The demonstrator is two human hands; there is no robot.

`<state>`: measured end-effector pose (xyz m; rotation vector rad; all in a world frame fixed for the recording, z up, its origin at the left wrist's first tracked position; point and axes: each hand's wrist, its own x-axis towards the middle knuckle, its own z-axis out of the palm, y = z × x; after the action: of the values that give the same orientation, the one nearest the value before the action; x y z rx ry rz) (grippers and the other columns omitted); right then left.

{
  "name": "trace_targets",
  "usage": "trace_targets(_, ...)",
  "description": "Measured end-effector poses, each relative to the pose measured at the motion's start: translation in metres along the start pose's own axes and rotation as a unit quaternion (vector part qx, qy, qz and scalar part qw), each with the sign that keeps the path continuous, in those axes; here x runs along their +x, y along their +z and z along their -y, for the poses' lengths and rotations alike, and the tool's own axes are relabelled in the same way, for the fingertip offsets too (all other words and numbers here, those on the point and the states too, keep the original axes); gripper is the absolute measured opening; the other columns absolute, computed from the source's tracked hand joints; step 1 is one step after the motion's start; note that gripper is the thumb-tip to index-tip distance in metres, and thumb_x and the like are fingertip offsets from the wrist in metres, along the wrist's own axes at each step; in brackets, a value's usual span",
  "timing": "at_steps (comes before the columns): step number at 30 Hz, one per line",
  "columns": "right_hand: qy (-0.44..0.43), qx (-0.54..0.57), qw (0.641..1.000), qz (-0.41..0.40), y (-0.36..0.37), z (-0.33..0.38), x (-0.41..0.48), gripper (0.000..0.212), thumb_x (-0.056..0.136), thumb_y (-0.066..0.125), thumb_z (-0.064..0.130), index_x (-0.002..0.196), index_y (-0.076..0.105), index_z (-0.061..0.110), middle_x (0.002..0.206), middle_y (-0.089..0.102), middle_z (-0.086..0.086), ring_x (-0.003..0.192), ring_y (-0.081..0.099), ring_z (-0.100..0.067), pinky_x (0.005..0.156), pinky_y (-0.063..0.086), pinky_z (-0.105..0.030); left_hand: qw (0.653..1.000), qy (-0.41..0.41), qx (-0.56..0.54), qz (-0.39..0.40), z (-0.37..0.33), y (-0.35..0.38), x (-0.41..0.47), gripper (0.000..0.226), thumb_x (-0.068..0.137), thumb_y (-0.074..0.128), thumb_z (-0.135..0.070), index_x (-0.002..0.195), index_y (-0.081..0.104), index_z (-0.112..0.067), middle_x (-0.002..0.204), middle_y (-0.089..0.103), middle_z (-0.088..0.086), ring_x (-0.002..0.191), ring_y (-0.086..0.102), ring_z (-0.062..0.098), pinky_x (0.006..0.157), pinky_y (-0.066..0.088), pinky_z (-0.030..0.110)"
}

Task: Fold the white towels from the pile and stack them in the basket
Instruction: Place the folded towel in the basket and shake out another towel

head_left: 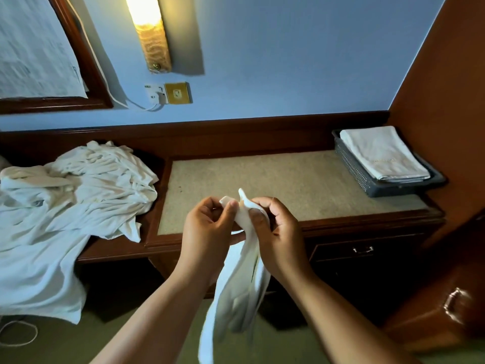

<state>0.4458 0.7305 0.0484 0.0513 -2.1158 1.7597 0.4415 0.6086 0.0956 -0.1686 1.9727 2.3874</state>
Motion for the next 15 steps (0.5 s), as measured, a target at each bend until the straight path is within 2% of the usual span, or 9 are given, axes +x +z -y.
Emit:
trace_targets(1, -0.002, 0.005, 1.0, -0.006, -0.001, 0.0, -0.001, 0.014, 0.097, 0.057, 0.029, 0.106, 0.067, 0.026, 0.098, 0.07, 0.009, 0.094, 0.067, -0.012, 0.082, 0.055, -0.034, 1.0, 0.004, -0.013, 0.0, 0.0, 0.0, -0.002, 0.007, 0.1, 0.059, -0.01, 0.104, 0.057, -0.004, 0.082, 0.076, 0.013, 0.079, 0.076, 0.026, 0.064, 0.061, 0.036)
trace_targets(4, -0.017, 0.01, 1.0, 0.001, -0.002, 0.002, -0.002, 0.015, 0.097, 0.056, 0.033, 0.107, 0.066, 0.029, 0.1, 0.069, 0.009, 0.095, 0.067, -0.013, 0.083, 0.054, -0.035, 1.0, 0.019, -0.023, -0.008, 0.002, -0.002, -0.003, 0.021, 0.099, 0.059, -0.003, 0.112, 0.051, -0.017, 0.08, 0.073, 0.01, 0.078, 0.074, 0.024, 0.07, 0.063, 0.045)
trace_targets(7, -0.019, 0.014, 0.999, 0.027, -0.007, 0.006, 0.0, 0.02, 0.095, 0.055, 0.038, 0.107, 0.066, 0.027, 0.099, 0.069, 0.005, 0.093, 0.066, -0.014, 0.08, 0.054, -0.035, 0.998, 0.019, -0.033, 0.041, -0.002, -0.004, -0.005, 0.013, 0.101, 0.051, 0.003, 0.104, 0.058, -0.008, 0.077, 0.07, 0.008, 0.077, 0.073, 0.021, 0.074, 0.062, 0.039)
trace_targets(9, -0.025, 0.012, 0.999, 0.039, -0.013, 0.007, 0.003, 0.018, 0.097, 0.055, 0.032, 0.107, 0.067, 0.023, 0.097, 0.068, 0.005, 0.09, 0.065, -0.012, 0.077, 0.05, -0.03, 0.994, -0.007, -0.068, 0.083, -0.003, -0.007, -0.007, 0.026, 0.1, 0.039, 0.012, 0.098, 0.062, 0.0, 0.083, 0.072, 0.012, 0.083, 0.073, 0.022, 0.076, 0.062, 0.032)
trace_targets(11, -0.033, 0.027, 0.998, 0.045, -0.019, 0.009, 0.005, 0.016, 0.097, 0.055, 0.025, 0.107, 0.066, 0.021, 0.098, 0.067, 0.005, 0.091, 0.064, -0.012, 0.078, 0.049, -0.027, 0.99, -0.01, -0.081, 0.119, -0.002, -0.01, -0.008, 0.032, 0.096, 0.037, 0.019, 0.102, 0.065, 0.004, 0.095, 0.073, 0.02, 0.093, 0.074, 0.027, 0.082, 0.06, 0.03)
trace_targets(13, -0.054, 0.036, 0.997, 0.05, -0.026, 0.013, 0.005, 0.013, 0.099, 0.057, 0.018, 0.108, 0.067, 0.017, 0.099, 0.068, 0.007, 0.094, 0.065, -0.012, 0.081, 0.049, -0.024, 0.991, 0.032, -0.019, 0.13, 0.0, -0.01, -0.008, 0.024, 0.096, 0.05, 0.015, 0.106, 0.067, 0.003, 0.103, 0.074, 0.02, 0.099, 0.074, 0.029, 0.085, 0.06, 0.029)
trace_targets(15, -0.07, 0.037, 0.995, 0.056, -0.032, 0.016, 0.004, 0.013, 0.1, 0.058, 0.01, 0.106, 0.068, 0.014, 0.099, 0.069, 0.01, 0.095, 0.066, -0.009, 0.081, 0.049, -0.019, 0.985, 0.1, 0.069, 0.125, -0.001, -0.008, -0.004, 0.016, 0.095, 0.059, 0.008, 0.103, 0.07, -0.001, 0.096, 0.075, 0.016, 0.091, 0.075, 0.025, 0.08, 0.061, 0.03)
